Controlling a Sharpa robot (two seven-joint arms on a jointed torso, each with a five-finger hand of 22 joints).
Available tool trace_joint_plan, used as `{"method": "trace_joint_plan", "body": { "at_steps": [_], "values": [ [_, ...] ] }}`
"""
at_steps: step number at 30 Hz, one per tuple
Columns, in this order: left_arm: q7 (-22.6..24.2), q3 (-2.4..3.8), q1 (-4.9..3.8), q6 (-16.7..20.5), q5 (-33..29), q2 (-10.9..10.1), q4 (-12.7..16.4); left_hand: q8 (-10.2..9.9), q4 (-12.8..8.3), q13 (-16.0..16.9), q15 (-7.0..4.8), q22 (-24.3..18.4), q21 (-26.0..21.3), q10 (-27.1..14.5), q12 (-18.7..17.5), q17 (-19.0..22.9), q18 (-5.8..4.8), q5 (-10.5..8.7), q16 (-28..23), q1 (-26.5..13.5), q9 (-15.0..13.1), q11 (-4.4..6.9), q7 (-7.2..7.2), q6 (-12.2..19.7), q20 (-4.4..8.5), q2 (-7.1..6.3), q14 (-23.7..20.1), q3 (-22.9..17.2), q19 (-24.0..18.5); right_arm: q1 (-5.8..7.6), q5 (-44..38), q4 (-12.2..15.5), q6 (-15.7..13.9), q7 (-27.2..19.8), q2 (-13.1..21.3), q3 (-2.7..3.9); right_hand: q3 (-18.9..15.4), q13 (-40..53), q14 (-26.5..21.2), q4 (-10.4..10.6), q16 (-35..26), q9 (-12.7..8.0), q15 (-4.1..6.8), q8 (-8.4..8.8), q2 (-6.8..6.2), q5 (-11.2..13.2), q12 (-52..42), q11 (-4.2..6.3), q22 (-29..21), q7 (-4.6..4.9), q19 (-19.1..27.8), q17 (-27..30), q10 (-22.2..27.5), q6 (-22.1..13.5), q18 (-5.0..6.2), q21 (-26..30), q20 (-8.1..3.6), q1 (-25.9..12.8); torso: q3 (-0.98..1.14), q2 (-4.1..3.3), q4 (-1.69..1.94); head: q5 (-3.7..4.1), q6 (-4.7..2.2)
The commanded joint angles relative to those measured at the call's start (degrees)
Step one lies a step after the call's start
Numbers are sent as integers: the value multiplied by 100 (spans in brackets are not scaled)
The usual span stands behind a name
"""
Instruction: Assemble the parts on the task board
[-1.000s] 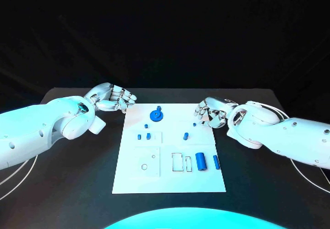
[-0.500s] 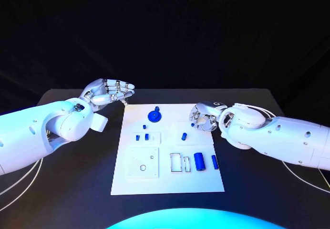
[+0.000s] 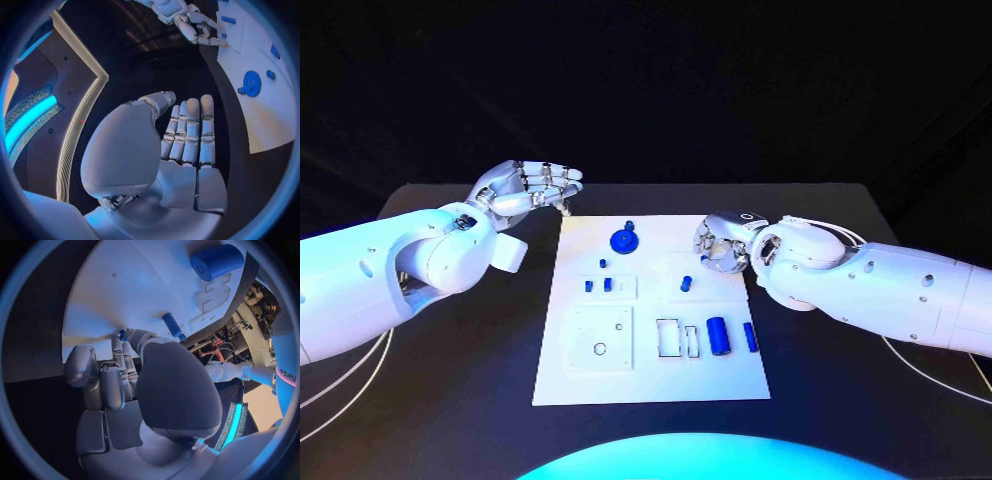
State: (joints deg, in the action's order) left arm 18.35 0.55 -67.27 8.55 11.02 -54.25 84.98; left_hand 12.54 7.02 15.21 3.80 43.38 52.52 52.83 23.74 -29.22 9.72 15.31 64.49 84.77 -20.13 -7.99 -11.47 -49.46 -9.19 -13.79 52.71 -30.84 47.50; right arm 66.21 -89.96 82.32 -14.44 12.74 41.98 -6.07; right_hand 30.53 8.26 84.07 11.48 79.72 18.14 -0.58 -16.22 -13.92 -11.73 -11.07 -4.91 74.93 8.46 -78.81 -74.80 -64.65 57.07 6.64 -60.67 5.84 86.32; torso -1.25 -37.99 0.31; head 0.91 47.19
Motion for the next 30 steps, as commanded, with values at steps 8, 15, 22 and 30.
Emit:
{"method": "trace_joint_plan", "body": {
  "at_steps": [8, 15, 22, 30],
  "values": [
    [84, 4, -2, -105, 8, -7, 40, -50, -16, -13, 15, -12, -43, -58, 41, 9, 84, 38, -30, -52, 10, -4, -11, 47, -13, 10, -8, 41, -8, -126, -333, 19, 473, 190, -37, -51, 207, -75, 281, -340, 38, 170, 156, -224, 136, 31, 56, 157, 304, -131, -77, 34, -536, 352, -127, -159, -103, -95, 5, 2, -5, 14, 38],
    [60, 4, -2, -138, 127, -9, 58, -60, -24, -22, 27, -31, -70, -82, 43, 21, 81, 39, -64, -59, 18, -17, -26, 73, -20, 9, -23, 51, -9, -166, -774, 112, 462, 358, -21, -59, 368, -96, 284, -605, 46, 226, 191, -254, 147, 21, 137, 188, 385, -150, -102, 38, -720, 416, -143, -250, -148, -99, 8, 3, -10, 30, 55],
    [52, 4, -2, -137, 292, -7, 79, -63, -28, -25, 31, -39, -83, -91, 46, 28, 81, 40, -82, -59, 20, -22, -32, 81, -23, 13, -31, 52, -12, -210, -1229, 211, 153, 521, -19, -62, 605, -116, 279, -842, 36, 250, 221, -245, 121, 19, 243, 214, 470, -188, -116, 70, -863, 490, -154, -334, -179, -166, 10, 1, -4, 58, 67],
    [48, 3, 1, -139, 464, -1, 111, -65, -39, -30, 36, -54, -106, -102, 53, 41, 81, 43, -117, -52, 23, -28, -40, 90, -27, 21, -47, 50, -18, -241, -1501, 293, -216, 629, -2, -61, 772, -116, 277, -1031, 29, 262, 253, -232, 85, 24, 309, 239, 568, -211, -159, 94, -1012, 576, -176, -475, -201, -239, 6, 4, 0, 51, 62]
  ]
}}
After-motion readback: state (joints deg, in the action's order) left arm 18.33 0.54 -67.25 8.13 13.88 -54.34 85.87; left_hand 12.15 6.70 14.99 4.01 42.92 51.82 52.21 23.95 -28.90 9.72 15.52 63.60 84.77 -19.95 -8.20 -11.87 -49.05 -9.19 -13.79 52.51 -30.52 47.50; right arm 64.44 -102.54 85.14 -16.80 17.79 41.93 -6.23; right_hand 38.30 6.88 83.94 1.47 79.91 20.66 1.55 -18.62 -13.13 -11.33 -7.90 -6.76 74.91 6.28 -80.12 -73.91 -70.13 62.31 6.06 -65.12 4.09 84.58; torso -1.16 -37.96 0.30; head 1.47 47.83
